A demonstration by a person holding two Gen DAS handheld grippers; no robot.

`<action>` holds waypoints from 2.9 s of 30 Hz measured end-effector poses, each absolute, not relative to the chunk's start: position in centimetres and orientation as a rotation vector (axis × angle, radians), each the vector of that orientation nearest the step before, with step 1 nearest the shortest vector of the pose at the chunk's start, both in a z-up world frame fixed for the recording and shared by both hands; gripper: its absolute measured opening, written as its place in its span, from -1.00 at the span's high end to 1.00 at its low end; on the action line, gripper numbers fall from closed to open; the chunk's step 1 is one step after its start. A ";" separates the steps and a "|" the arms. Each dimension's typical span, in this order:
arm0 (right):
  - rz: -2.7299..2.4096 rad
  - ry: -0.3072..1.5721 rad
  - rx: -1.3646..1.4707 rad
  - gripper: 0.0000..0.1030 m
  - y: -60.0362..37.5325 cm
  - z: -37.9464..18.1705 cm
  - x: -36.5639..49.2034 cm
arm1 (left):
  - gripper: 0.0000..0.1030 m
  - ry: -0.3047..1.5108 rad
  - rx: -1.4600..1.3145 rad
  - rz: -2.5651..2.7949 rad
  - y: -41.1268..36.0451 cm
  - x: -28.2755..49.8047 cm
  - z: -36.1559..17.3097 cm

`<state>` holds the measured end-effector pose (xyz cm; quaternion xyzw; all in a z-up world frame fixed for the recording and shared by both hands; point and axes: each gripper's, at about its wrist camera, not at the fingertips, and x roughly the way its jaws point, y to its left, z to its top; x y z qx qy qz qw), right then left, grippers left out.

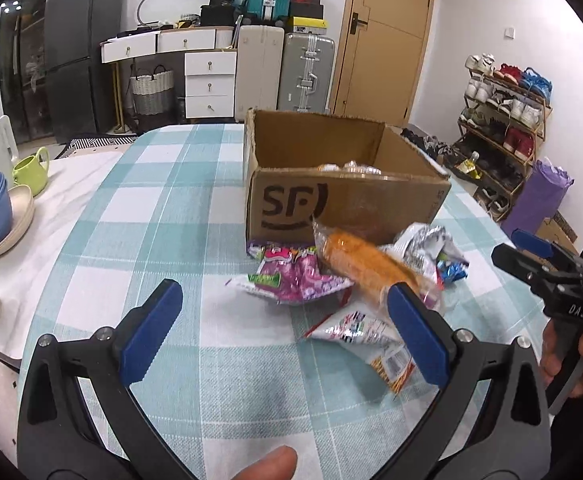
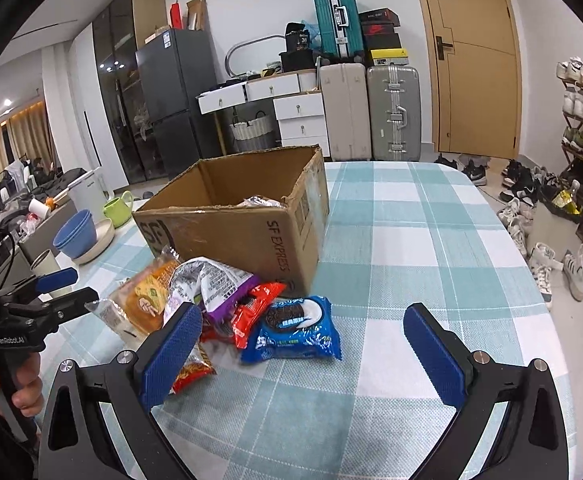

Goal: Organize snacks
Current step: 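Move both tools back toward the snacks beside the box, then grasp the white chip bag with the left tool while the right tool grasps the blue Oreo pack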

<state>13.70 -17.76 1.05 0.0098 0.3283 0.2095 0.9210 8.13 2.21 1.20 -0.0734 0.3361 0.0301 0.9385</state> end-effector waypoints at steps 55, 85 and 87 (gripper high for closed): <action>0.457 0.954 -0.199 -0.99 -13.3 -5.7 19.8 | -0.98 0.874 -0.089 -0.098 -0.1 9.3 -3.3; 0.535 0.911 -0.224 0.15 -14.3 -5.5 17.5 | -0.98 0.923 -0.108 -0.217 -4.0 12.6 -5.2; 0.533 0.910 -0.226 0.15 -14.4 -5.4 17.1 | -0.98 0.924 -0.115 -0.217 -4.3 13.2 -5.3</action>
